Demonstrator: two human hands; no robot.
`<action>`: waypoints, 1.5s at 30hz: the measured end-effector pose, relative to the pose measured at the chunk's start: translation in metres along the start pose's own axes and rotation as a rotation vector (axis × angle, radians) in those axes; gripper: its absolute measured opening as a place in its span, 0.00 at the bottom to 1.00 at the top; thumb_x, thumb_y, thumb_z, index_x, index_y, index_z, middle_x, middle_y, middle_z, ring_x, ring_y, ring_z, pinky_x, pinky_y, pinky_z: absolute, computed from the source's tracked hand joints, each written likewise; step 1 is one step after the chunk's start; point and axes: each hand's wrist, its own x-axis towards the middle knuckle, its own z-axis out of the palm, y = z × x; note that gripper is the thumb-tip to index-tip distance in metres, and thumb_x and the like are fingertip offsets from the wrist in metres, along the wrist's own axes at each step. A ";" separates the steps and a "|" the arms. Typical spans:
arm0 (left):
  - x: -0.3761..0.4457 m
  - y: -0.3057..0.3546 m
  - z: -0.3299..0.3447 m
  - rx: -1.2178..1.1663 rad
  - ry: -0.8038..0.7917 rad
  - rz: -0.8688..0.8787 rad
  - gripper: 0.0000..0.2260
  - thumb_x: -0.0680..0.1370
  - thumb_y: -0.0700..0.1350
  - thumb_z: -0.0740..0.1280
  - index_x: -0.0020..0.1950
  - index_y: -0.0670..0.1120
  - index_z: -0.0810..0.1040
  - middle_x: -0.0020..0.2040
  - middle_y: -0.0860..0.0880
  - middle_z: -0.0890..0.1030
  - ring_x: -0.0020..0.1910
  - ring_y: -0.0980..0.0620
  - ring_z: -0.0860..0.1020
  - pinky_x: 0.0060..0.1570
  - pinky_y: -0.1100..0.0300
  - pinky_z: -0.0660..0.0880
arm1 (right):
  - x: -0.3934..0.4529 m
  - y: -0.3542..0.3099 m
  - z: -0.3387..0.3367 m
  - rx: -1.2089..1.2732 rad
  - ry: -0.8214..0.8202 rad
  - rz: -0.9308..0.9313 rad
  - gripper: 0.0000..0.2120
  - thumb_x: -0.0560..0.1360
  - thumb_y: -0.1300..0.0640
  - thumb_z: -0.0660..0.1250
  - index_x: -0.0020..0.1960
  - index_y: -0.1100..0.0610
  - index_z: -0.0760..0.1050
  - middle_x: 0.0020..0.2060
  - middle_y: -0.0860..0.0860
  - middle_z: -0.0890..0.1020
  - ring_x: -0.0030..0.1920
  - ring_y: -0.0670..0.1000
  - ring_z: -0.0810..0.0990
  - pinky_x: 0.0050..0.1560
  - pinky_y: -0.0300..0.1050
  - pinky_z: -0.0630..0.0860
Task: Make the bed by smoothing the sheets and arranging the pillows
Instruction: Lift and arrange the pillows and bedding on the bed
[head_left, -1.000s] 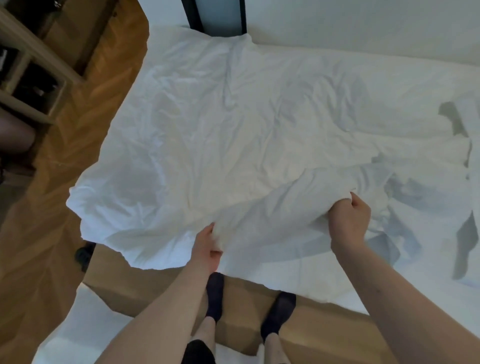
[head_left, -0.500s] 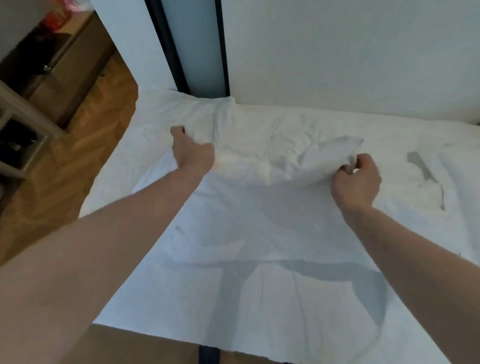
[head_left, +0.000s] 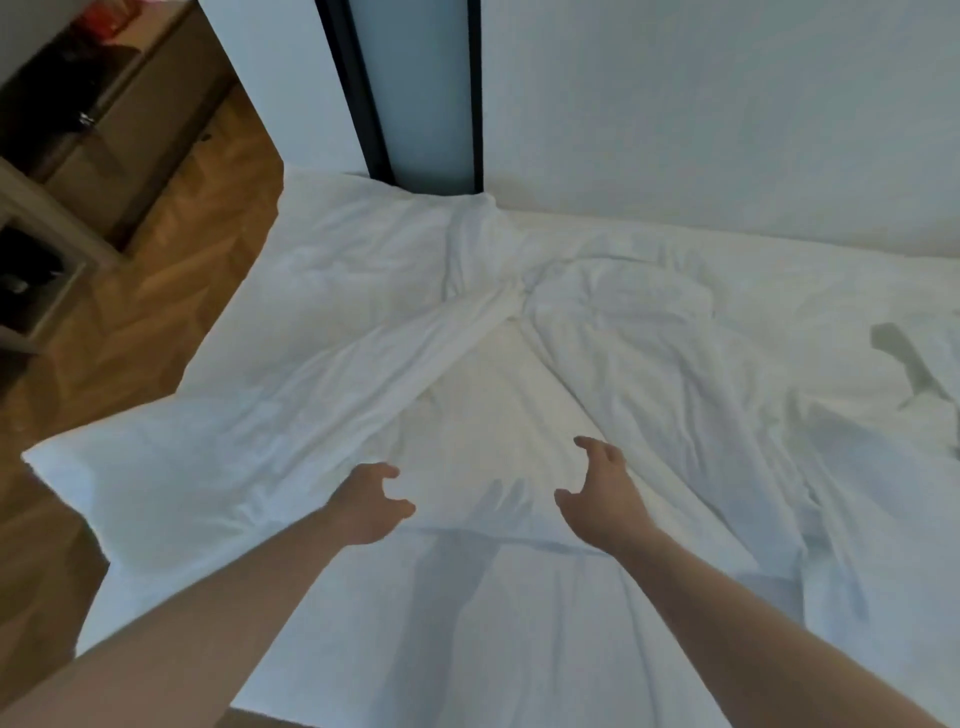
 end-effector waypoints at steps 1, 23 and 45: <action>0.005 -0.024 -0.005 -0.011 0.010 -0.060 0.31 0.77 0.50 0.73 0.77 0.46 0.68 0.78 0.44 0.65 0.73 0.45 0.71 0.65 0.57 0.69 | 0.002 0.002 0.014 -0.023 -0.031 0.008 0.35 0.75 0.56 0.69 0.78 0.52 0.60 0.77 0.51 0.60 0.64 0.56 0.77 0.61 0.48 0.75; 0.223 -0.179 -0.007 -0.082 0.370 -0.346 0.27 0.85 0.56 0.55 0.83 0.55 0.51 0.84 0.46 0.40 0.79 0.38 0.61 0.72 0.46 0.65 | 0.220 -0.063 0.191 -0.144 0.029 -0.147 0.47 0.74 0.44 0.73 0.83 0.49 0.49 0.82 0.53 0.50 0.80 0.60 0.55 0.77 0.55 0.60; 0.526 -0.119 -0.024 0.244 0.616 -0.522 0.37 0.72 0.52 0.59 0.73 0.26 0.63 0.74 0.28 0.60 0.74 0.30 0.58 0.74 0.40 0.42 | 0.445 -0.066 0.321 -0.273 0.460 -0.220 0.50 0.60 0.30 0.64 0.71 0.65 0.70 0.68 0.67 0.68 0.73 0.71 0.61 0.77 0.71 0.46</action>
